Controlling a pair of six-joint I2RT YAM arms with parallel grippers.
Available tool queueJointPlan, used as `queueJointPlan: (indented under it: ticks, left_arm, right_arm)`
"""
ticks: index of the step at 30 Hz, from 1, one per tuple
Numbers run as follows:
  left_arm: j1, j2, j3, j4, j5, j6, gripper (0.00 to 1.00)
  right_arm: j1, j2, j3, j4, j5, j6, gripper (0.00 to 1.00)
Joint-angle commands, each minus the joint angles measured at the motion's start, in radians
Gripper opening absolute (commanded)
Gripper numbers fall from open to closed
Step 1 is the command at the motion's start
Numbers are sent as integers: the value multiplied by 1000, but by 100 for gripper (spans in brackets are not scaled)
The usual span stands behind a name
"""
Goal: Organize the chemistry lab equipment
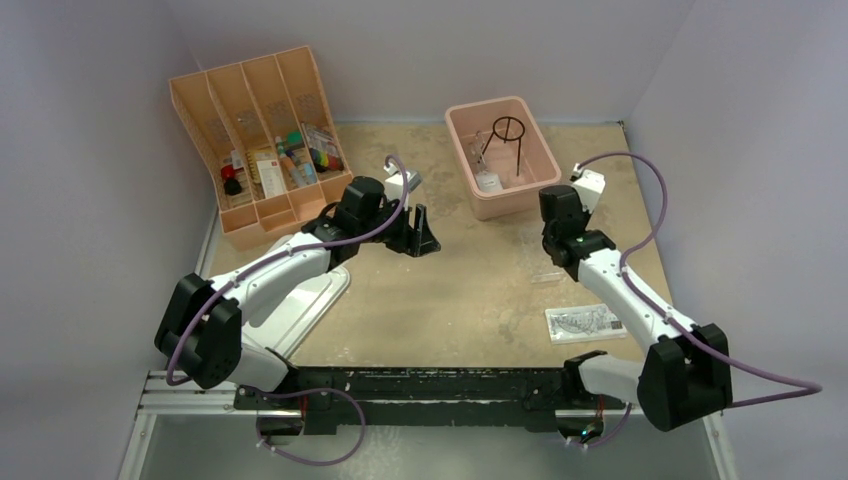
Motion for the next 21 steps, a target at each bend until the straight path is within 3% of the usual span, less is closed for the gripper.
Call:
queueJointPlan:
  ticks: [1, 21]
  left_arm:
    - [4, -23, 13, 3, 9, -10, 63]
    - [4, -8, 19, -14, 11, -10, 63]
  right_arm:
    - [-40, 2, -21, 79, 3, 67, 14]
    - [-123, 104, -58, 270, -124, 48, 15]
